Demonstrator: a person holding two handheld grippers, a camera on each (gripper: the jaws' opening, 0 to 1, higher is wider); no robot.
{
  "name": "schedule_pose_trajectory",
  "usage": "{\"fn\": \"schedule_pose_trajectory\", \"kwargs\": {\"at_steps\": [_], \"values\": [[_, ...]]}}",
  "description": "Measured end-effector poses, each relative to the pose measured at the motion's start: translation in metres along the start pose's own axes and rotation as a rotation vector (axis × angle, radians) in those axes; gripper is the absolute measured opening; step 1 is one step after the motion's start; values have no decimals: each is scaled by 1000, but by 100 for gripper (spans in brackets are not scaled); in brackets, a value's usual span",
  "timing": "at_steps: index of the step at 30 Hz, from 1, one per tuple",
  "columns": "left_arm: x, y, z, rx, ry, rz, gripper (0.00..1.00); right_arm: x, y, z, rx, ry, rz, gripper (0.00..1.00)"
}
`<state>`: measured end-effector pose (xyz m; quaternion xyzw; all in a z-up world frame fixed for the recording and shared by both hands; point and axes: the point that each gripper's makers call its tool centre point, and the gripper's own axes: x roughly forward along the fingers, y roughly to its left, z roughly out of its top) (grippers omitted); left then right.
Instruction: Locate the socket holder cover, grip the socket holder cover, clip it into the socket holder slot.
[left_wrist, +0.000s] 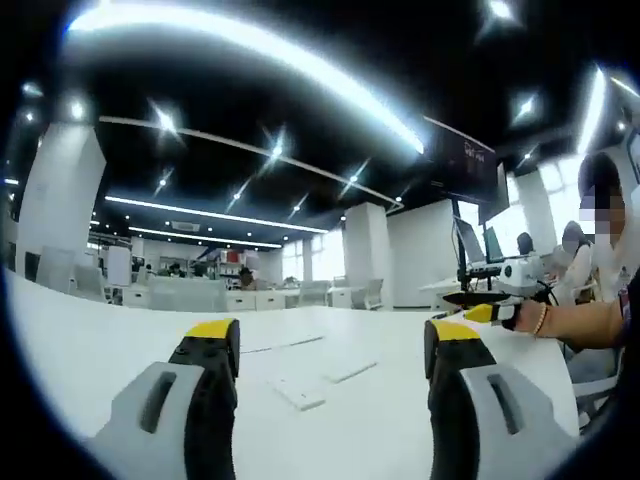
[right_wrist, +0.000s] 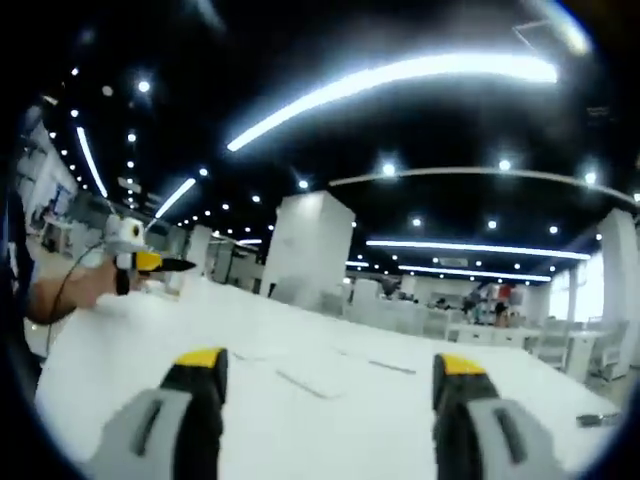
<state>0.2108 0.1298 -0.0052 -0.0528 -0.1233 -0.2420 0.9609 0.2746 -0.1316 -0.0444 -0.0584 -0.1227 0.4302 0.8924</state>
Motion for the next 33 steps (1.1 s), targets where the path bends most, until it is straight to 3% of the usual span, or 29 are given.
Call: {"fn": "schedule_pose_trajectory", "kwargs": {"at_steps": [5, 11, 15, 20, 22, 26, 29, 33], "values": [[-1, 2, -7, 34, 12, 29, 95, 0, 20, -7, -71, 43, 52, 95], [-4, 4, -9, 1, 5, 42, 95, -1, 24, -11, -53, 64, 73, 95], [-5, 9, -7, 14, -6, 62, 95, -2, 22, -9, -75, 55, 51, 95], [-7, 15, -12, 27, 20, 91, 95, -5, 22, 8, -72, -45, 36, 95], [-7, 17, -12, 35, 26, 95, 95, -7, 23, 11, -84, -56, 29, 95], [-11, 25, -11, 86, 33, 132, 95, -6, 10, 11, -101, -51, -17, 95], [-13, 33, -8, 130, 30, 167, 95, -7, -1, 3, -87, -4, -70, 95], [-16, 40, -4, 141, 9, 193, 95, -1, 2, -5, -69, 25, -53, 95]]}}
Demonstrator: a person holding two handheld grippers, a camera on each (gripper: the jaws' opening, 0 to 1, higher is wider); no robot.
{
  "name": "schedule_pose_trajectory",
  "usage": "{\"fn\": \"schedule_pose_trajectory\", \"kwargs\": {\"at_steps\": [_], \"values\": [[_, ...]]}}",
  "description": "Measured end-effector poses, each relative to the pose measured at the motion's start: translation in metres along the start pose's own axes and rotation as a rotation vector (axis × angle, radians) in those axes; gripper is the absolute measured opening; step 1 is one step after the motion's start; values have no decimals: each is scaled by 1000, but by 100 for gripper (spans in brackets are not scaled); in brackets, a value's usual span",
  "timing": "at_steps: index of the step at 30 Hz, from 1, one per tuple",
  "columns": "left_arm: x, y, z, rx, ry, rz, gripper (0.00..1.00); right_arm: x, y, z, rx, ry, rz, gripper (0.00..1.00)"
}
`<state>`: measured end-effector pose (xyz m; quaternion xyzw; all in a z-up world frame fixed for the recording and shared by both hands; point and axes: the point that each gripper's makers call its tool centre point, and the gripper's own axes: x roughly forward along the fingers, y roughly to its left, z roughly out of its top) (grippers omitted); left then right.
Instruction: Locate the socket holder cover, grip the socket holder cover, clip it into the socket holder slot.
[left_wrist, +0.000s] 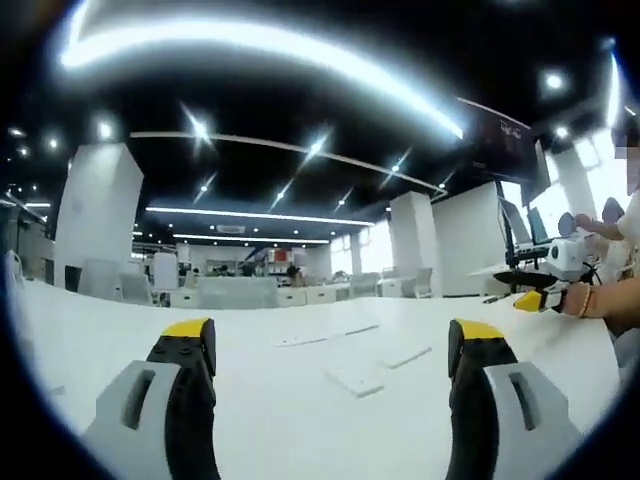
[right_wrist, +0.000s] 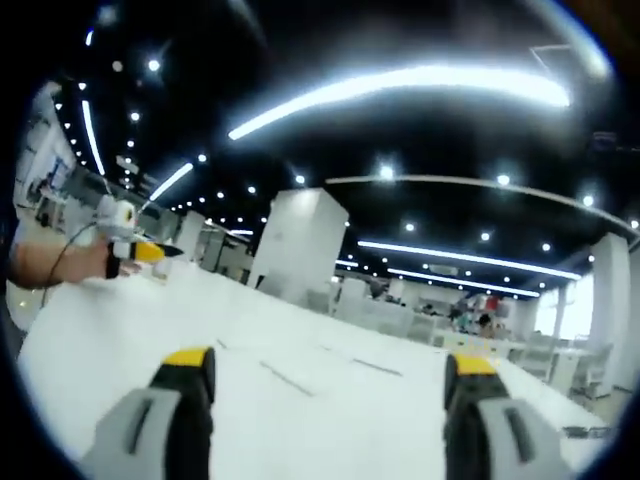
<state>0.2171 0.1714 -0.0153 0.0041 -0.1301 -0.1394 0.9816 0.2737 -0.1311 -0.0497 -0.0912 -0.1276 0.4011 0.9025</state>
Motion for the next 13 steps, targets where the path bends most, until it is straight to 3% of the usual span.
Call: {"fn": "schedule_pose_trajectory", "kwargs": {"at_steps": [6, 13], "values": [[-2, 7, 2, 8, -9, 38, 95, 5, 3, -4, -34, 15, 26, 95], [3, -5, -1, 53, 10, -1, 95, 10, 1, -10, -68, 46, 33, 95]]}}
